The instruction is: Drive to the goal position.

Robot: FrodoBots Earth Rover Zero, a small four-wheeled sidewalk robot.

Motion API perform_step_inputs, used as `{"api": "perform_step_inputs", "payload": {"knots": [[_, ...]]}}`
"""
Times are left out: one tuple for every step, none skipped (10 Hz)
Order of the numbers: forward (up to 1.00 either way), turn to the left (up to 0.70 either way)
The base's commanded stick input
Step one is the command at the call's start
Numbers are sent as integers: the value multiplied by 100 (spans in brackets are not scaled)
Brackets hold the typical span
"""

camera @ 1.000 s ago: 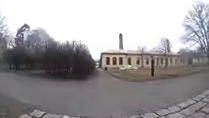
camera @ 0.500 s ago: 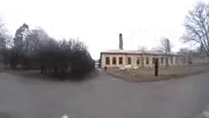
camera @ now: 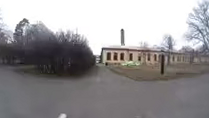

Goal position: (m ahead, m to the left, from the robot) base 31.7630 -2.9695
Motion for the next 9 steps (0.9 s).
{"api": "perform_step_inputs", "payload": {"knots": [[100,0],[100,0],[100,0],[100,0],[100,0],[100,0],[100,0],[100,0],[100,0]]}}
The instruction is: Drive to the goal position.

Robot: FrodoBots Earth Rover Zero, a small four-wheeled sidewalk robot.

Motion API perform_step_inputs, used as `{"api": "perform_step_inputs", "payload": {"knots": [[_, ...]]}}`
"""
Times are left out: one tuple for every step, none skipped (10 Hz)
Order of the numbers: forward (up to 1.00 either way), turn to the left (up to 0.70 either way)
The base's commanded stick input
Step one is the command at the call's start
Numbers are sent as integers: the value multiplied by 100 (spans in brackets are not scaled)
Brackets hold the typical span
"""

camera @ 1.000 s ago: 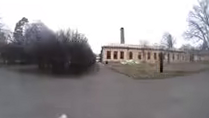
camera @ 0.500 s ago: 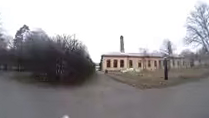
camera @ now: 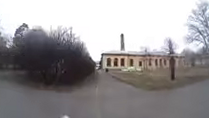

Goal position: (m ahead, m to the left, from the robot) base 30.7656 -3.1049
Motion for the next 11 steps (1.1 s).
{"api": "perform_step_inputs", "payload": {"knots": [[100,0],[100,0],[100,0],[100,0],[100,0],[100,0],[100,0],[100,0],[100,0],[100,0],[100,0]]}}
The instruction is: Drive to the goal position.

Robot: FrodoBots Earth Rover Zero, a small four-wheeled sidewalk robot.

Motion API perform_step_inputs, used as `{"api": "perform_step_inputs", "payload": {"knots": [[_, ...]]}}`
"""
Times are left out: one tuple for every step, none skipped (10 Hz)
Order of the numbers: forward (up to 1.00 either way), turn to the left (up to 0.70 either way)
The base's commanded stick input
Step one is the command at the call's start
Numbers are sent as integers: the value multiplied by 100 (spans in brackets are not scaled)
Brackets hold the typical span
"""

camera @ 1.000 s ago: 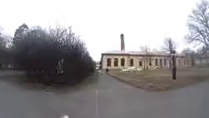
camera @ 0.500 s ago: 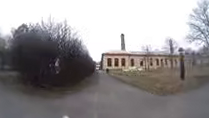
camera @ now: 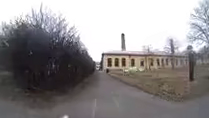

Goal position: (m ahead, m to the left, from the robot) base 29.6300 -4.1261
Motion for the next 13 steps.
{"api": "perform_step_inputs", "payload": {"knots": [[100,0],[100,0],[100,0],[100,0],[100,0],[100,0],[100,0],[100,0],[100,0],[100,0],[100,0],[100,-8],[100,-24]]}}
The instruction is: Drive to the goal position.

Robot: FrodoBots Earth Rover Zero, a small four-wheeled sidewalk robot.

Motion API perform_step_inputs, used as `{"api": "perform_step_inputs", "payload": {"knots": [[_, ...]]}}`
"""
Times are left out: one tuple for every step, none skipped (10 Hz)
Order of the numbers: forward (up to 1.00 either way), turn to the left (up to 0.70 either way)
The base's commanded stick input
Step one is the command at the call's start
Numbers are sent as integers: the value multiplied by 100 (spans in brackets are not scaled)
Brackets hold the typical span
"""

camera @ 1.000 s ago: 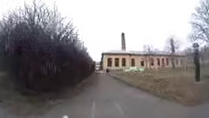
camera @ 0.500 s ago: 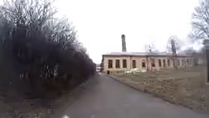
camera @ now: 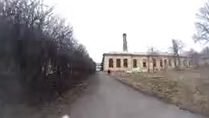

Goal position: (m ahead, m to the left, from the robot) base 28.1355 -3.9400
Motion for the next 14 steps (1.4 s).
{"api": "perform_step_inputs", "payload": {"knots": [[100,-40],[100,-30],[100,0],[100,0],[100,0],[100,0],[100,0],[100,0],[100,0],[100,0],[100,0],[100,0],[100,0],[100,0]]}}
